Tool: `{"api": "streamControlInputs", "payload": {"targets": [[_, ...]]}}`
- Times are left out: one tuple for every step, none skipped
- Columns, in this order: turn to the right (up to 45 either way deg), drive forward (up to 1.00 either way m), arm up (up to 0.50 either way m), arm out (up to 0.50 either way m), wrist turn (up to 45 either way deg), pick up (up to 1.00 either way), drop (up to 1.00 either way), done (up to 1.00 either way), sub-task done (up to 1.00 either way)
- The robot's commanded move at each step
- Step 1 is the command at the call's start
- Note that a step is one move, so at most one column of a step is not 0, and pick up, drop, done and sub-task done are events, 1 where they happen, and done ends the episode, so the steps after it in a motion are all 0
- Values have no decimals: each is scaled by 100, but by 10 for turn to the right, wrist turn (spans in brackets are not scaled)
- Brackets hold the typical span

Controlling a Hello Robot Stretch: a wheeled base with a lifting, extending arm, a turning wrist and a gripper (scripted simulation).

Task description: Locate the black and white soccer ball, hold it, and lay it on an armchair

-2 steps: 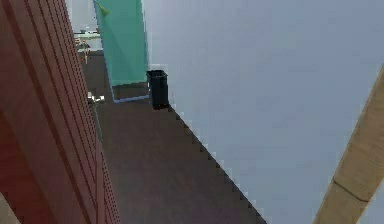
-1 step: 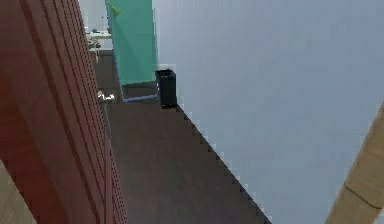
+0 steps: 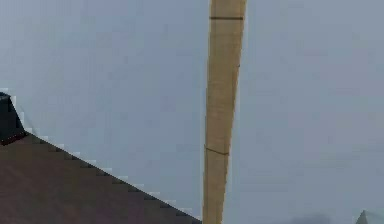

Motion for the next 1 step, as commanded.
{"api": "streamControlInputs", "payload": {"targets": [[0, 30, 0, 0, 0, 0, 0, 0, 0]]}}
